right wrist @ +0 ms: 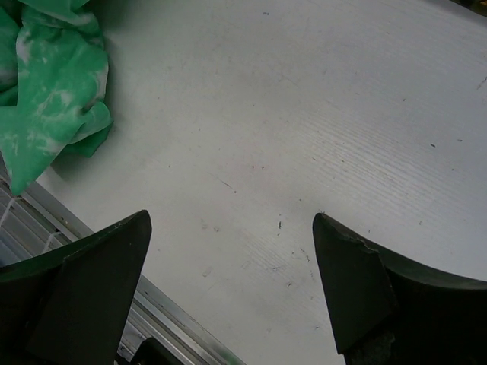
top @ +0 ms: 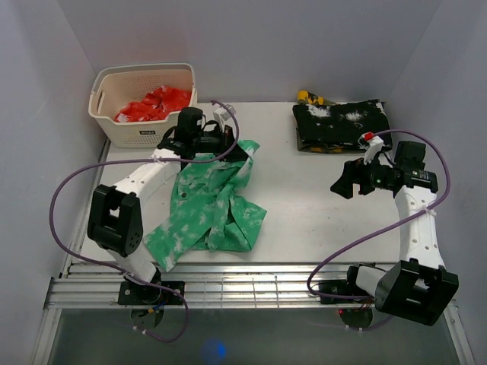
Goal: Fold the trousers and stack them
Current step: Move the trousers to the center of the board, then flatten the trousers out
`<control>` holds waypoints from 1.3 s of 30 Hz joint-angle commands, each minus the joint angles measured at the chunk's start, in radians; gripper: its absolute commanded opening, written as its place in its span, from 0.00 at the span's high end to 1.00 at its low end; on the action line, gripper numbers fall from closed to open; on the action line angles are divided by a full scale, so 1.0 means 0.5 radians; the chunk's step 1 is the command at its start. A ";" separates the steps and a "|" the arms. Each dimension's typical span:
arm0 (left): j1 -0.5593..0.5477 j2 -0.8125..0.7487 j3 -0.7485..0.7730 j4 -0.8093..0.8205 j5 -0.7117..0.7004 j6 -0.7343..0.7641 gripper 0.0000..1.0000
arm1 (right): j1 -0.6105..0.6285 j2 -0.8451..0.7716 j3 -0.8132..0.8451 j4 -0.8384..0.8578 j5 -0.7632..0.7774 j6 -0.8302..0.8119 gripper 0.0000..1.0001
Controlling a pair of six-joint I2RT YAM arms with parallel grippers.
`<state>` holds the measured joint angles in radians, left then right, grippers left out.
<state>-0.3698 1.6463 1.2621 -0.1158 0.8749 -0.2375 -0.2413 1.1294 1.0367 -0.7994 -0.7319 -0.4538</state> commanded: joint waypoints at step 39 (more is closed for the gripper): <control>2.157 0.162 0.357 -2.573 0.306 1.656 0.02 | 3.072 1.453 0.808 1.101 1.347 -0.817 0.29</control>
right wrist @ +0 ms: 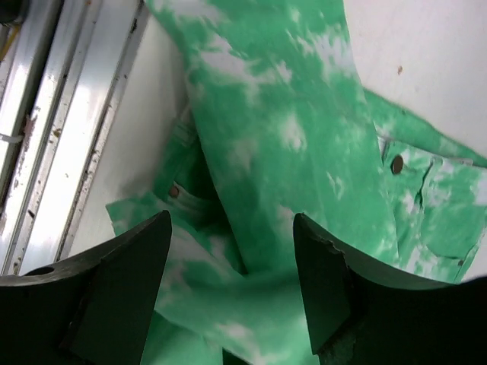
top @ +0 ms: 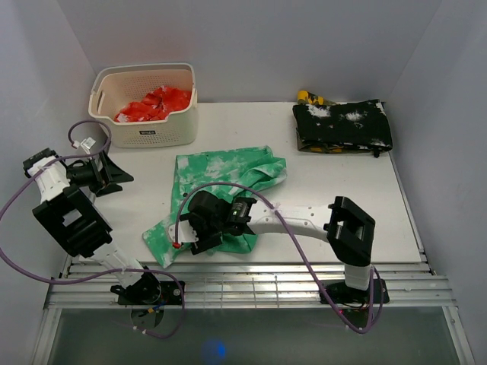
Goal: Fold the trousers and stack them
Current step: Flatten the trousers out
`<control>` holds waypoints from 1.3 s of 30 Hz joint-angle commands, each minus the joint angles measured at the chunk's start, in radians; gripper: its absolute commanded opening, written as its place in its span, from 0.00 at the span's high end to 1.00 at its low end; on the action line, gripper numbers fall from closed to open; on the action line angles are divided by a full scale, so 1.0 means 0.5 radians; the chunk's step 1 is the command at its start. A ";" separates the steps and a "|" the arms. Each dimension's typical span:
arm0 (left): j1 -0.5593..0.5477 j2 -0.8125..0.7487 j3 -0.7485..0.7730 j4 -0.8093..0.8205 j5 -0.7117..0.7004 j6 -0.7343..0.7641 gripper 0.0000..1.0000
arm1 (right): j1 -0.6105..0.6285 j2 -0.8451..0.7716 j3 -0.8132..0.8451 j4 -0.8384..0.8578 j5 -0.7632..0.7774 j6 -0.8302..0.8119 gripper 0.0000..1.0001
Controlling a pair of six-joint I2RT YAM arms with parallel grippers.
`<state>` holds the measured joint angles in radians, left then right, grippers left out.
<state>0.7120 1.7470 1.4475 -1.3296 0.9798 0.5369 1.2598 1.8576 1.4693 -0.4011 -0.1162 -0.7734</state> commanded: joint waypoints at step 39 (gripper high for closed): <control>-0.227 -0.346 -0.351 0.354 -0.118 0.016 0.09 | -0.687 -0.533 0.169 0.471 0.306 0.497 0.92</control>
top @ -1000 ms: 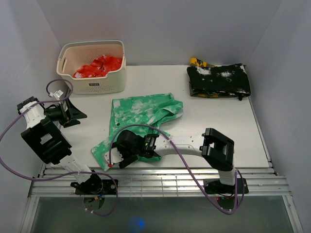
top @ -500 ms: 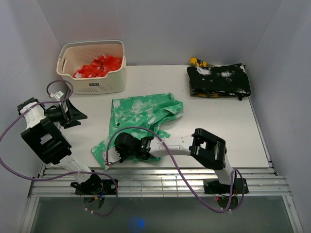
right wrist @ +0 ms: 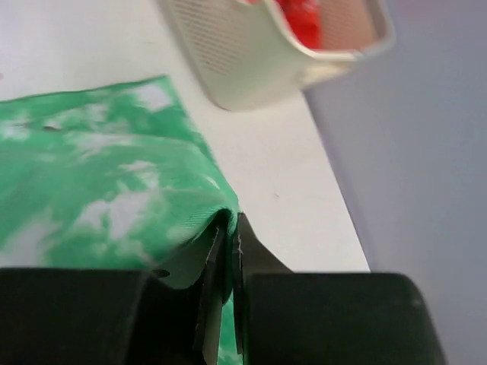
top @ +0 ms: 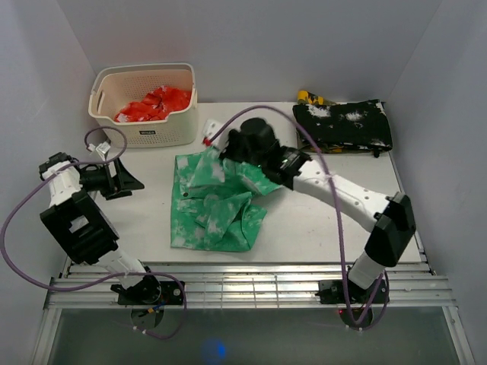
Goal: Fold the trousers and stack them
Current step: Flatten the trousers out
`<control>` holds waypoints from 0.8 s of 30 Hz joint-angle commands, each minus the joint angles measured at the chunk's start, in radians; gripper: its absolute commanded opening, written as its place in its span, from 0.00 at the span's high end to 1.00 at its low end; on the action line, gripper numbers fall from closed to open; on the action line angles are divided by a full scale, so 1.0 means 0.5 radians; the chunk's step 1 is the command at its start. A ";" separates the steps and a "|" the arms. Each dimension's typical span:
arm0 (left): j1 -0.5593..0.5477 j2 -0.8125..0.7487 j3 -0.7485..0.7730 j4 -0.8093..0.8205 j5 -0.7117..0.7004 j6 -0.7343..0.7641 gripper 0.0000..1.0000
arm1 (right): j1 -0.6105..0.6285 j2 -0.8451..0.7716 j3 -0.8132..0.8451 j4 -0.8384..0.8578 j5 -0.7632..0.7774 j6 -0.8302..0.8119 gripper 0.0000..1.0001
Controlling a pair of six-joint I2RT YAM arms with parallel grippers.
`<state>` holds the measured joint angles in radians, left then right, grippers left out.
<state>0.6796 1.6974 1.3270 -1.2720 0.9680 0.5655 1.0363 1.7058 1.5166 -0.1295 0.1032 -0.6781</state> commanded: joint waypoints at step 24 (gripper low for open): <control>-1.319 0.145 -0.586 1.774 -1.384 -1.027 0.43 | -2.311 -1.200 -1.082 -0.131 -0.535 1.141 0.92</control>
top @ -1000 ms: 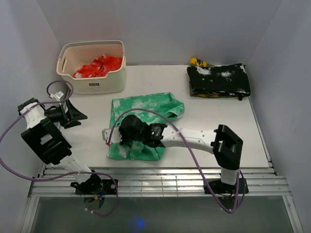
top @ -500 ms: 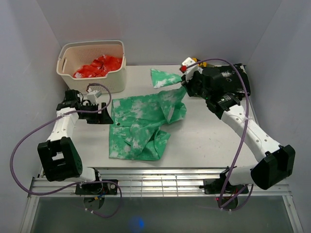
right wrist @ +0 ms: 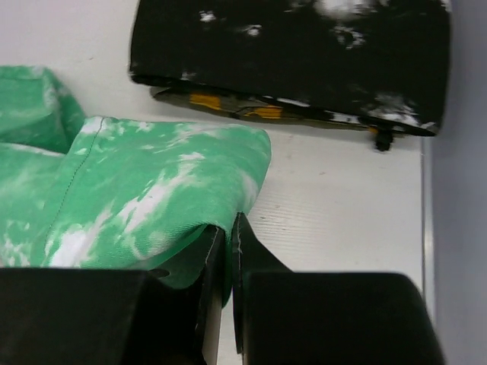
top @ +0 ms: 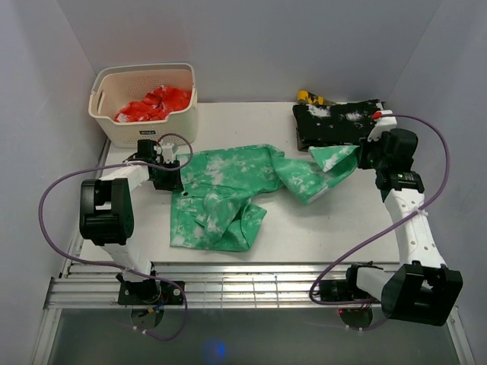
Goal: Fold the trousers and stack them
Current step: Flatten the trousers out
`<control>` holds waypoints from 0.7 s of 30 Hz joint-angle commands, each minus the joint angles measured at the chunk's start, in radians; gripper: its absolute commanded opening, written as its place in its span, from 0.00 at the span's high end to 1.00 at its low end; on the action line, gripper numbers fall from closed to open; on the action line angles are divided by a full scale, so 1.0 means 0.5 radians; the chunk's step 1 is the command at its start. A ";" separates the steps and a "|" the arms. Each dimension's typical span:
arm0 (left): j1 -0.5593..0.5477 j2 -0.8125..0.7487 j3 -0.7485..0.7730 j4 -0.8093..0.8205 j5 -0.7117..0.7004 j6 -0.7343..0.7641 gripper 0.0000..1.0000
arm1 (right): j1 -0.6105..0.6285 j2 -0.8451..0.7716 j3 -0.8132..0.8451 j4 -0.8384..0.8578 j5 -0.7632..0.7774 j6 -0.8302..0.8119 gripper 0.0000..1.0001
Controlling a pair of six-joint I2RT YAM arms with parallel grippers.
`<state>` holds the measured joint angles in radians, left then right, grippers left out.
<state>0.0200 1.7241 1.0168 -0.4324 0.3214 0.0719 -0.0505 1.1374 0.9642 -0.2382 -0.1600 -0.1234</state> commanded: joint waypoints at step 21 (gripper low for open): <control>0.528 -0.135 0.126 -0.261 0.025 0.289 1.00 | -0.589 0.508 0.252 0.070 0.084 -0.149 0.19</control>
<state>0.2943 1.7023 1.0443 -0.4980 0.2584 0.1860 -0.3397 1.3399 0.9848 -0.1390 -0.0959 -0.1673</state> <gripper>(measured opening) 0.019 0.711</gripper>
